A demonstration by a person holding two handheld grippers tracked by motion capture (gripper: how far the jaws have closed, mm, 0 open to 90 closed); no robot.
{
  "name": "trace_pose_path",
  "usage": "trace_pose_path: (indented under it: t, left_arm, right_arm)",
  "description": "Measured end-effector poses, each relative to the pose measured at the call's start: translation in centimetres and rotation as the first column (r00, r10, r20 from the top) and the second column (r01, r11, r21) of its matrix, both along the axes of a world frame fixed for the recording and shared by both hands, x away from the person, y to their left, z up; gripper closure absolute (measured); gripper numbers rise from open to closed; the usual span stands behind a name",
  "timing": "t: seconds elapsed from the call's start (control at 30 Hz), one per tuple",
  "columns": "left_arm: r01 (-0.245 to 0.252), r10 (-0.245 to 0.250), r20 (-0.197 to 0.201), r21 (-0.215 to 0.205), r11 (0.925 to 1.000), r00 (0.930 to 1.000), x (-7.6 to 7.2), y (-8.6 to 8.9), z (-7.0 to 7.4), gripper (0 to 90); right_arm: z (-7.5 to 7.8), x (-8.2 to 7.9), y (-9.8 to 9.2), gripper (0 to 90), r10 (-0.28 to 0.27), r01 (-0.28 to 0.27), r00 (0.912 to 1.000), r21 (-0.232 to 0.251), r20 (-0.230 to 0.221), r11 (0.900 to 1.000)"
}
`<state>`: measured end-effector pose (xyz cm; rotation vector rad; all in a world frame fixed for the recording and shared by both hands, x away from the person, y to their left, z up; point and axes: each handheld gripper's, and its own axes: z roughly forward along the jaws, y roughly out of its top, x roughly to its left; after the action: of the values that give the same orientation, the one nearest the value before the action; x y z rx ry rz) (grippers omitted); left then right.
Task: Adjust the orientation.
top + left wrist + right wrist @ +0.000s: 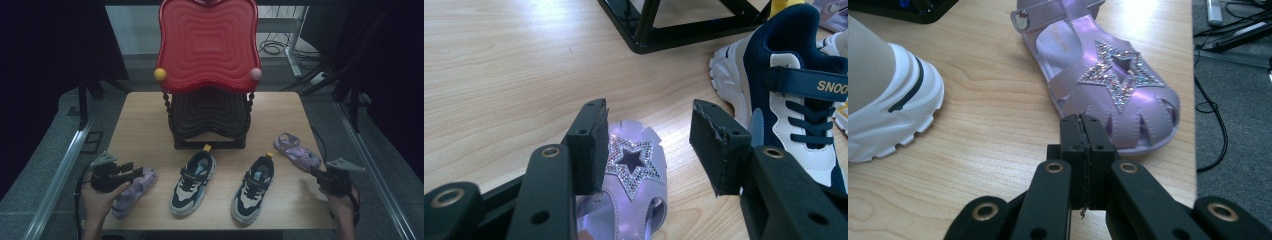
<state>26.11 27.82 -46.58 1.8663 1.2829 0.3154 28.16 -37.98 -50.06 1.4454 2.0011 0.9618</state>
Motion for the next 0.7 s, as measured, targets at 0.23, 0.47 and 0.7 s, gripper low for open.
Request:
trace_pose_path:
  t: [0.23, 0.47, 0.7]
  left_arm:
    - [-0.003, 0.003, -0.010, 0.005, 1.0000, 0.9999, -0.1, 0.1, -0.2, 49.8]
    - [-0.003, 0.003, -0.019, 0.009, 1.0000, 0.9998, -0.2, 0.0, -0.4, 49.8]
    - [-0.004, 0.005, -0.023, 0.007, 1.0000, 0.9997, -0.2, 0.1, -0.5, 49.7]
  right_arm:
    - [-0.6, 0.8, 0.8, 90.0, 0.017, -0.018, 0.9995, -0.019, -0.026, 1.000]
    - [-1.2, 1.7, 1.1, 90.0, 0.024, -0.025, 0.9977, -0.023, -0.063, 0.999]
    - [-1.6, 2.5, 1.4, 90.0, -0.006, 0.001, 0.9963, -0.058, -0.086, 0.998]
